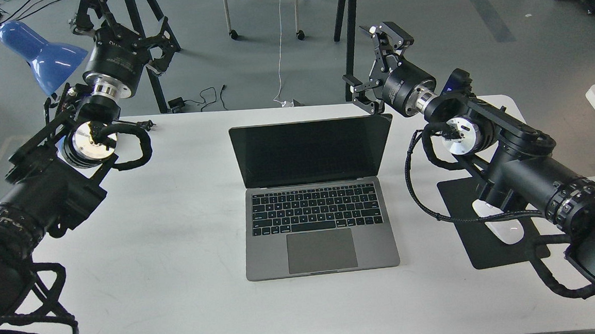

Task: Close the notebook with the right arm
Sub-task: 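Bring the right gripper against the back of the laptop screen, then push the screen down toward the keyboard with the right gripper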

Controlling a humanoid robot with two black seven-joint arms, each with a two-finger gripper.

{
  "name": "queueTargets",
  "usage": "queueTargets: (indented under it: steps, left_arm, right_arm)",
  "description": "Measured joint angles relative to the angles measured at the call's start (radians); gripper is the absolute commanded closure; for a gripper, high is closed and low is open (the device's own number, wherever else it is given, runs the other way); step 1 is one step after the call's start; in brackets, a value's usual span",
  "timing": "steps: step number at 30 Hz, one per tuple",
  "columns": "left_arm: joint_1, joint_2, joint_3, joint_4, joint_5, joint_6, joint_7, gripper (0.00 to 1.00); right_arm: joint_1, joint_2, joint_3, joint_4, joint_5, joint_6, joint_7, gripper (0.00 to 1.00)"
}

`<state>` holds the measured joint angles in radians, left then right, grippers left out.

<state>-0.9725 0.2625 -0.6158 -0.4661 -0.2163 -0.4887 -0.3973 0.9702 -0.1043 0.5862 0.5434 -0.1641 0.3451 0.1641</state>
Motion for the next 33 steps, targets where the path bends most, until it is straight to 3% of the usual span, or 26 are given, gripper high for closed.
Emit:
queueTargets:
  steps: [33]
  left_arm:
    - [0.000, 0.000, -0.002, 0.001, 0.000, 0.000, -0.003, 0.00]
  right_arm:
    - [-0.089, -0.040, -0.115, 0.184, -0.006, 0.003, -0.004, 0.00]
